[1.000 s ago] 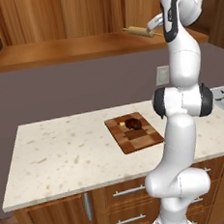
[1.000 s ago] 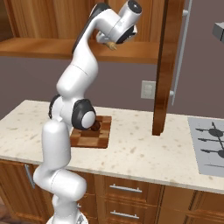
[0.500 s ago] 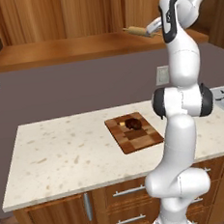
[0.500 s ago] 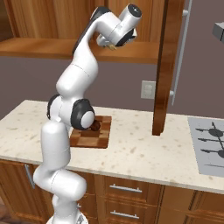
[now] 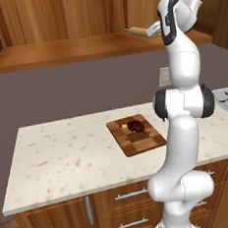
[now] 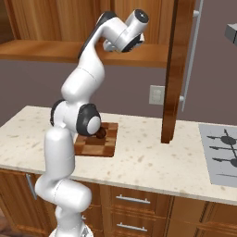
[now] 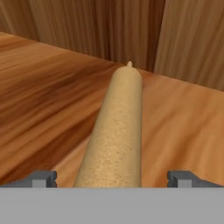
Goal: Open the cabinet, retrieve the rolling pin, and place it next to the meat on the cutting board to prepare for tenderizing.
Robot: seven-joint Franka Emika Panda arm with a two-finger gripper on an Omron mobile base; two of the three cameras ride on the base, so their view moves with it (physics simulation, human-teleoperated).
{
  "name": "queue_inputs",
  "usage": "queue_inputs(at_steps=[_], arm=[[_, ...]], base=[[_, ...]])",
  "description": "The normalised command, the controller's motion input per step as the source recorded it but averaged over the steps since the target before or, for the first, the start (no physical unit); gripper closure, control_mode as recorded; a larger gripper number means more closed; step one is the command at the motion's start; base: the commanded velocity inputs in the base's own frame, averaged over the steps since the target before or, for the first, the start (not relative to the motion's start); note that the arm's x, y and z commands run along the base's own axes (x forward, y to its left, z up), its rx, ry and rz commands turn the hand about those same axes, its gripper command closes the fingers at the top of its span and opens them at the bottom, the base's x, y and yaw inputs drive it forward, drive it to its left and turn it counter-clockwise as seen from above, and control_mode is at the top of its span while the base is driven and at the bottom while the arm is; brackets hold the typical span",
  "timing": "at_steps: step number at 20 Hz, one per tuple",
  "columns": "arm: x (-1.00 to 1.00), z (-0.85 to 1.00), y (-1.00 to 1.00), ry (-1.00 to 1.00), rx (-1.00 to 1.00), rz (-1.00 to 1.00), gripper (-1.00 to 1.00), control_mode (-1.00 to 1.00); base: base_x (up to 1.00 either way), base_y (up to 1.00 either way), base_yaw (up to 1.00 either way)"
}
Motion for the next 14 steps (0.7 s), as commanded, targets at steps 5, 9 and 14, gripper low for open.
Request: queue_inputs(at_steps=[5, 9, 14], arm=[[0.09, -0.14, 0.09, 0.03, 0.0, 0.0, -1.0, -1.0], [0.03, -0.21, 0.1, 0.04, 0.0, 0.0, 1.0, -1.0], [0.01, -0.01, 0.01, 0.0, 0.0, 0.0, 1.0, -1.0]], base=[[0.0, 0.0, 0.0], [0.0, 0.0, 0.0], [0.0, 0.0, 0.0]])
